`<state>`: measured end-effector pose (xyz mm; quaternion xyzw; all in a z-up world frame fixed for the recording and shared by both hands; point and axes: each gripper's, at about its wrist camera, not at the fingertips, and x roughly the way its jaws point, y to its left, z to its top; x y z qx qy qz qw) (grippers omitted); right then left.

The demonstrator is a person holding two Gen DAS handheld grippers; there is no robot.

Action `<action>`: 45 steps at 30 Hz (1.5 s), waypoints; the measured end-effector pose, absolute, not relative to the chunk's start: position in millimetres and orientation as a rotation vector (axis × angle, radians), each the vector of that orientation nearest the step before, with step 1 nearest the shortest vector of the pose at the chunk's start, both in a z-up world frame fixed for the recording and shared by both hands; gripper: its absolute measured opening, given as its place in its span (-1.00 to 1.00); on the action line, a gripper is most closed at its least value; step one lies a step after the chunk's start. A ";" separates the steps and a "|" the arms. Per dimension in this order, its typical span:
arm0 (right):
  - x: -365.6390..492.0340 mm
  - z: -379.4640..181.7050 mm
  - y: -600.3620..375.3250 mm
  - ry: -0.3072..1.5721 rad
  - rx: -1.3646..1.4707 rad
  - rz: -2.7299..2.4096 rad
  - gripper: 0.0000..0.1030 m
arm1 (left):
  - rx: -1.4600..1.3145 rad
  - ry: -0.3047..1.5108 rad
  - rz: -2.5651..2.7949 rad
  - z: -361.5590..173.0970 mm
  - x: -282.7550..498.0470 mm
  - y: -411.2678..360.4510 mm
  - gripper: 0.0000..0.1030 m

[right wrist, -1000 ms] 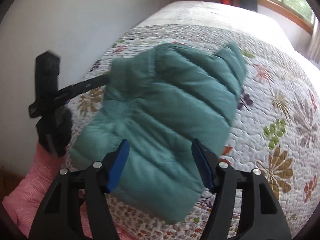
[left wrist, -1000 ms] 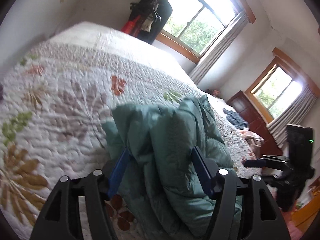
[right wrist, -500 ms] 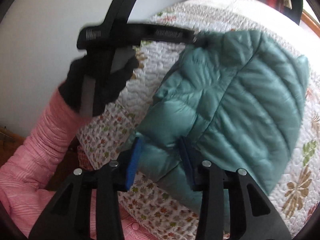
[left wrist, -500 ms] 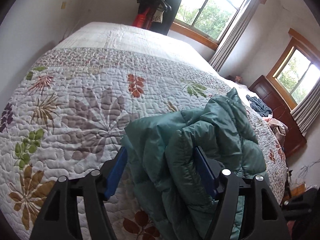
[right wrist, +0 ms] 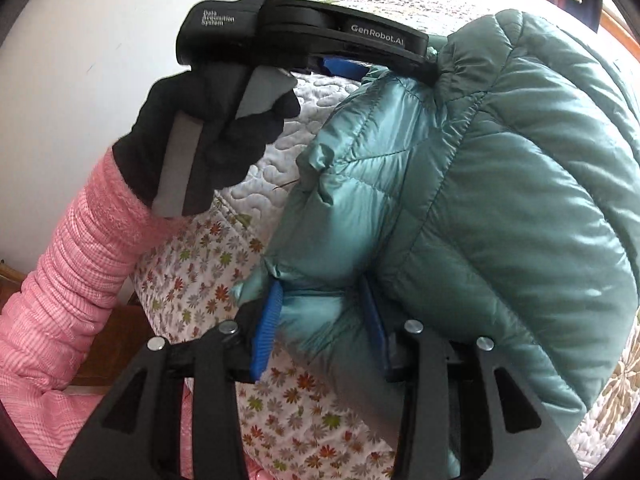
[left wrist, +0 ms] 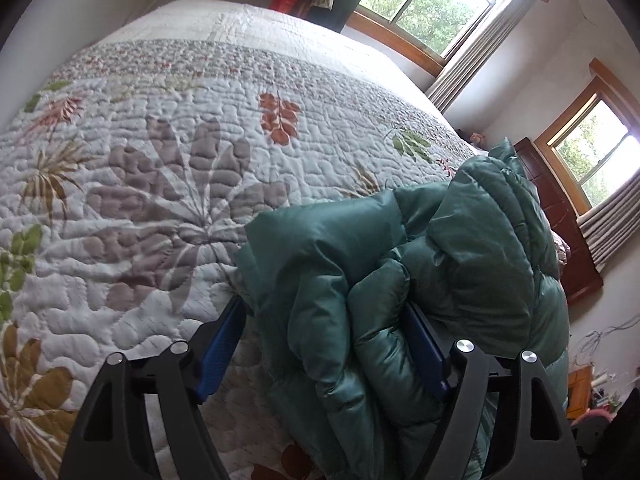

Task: Fold large clothes
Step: 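Lower the folded teal jacket bundle onto the bed with both grippers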

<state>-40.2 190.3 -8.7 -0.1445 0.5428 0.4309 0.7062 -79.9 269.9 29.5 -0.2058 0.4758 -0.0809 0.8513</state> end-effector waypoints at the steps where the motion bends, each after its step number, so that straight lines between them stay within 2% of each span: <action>1: -39.3 -9.8 189.6 1.205 -0.318 0.959 -0.23 | -0.444 1.002 -0.173 26.7 -79.7 270.1 0.55; 8: -38.9 0.2 181.4 1.174 -0.307 0.978 -0.24 | -0.513 1.000 -0.160 26.5 -84.9 275.6 0.55; 17: -32.6 52.5 122.8 1.081 -0.192 0.951 -0.13 | -0.431 0.841 -0.024 88.9 -133.0 276.4 0.51; 24: -17.1 61.6 69.0 1.049 -0.143 0.796 -0.13 | -0.231 0.727 -0.034 122.1 -188.1 225.0 0.52; 30: -14.4 46.9 50.2 1.061 -0.101 0.754 -0.06 | -0.155 0.783 -0.045 100.6 -202.4 194.4 0.52; 41: -7.7 18.4 57.0 1.095 -0.075 0.769 -0.06 | -0.248 0.904 -0.043 55.0 -198.9 206.0 0.56; 45: -5.6 24.1 50.4 1.091 -0.040 0.800 0.08 | -0.288 0.905 -0.062 63.9 -202.1 210.3 0.53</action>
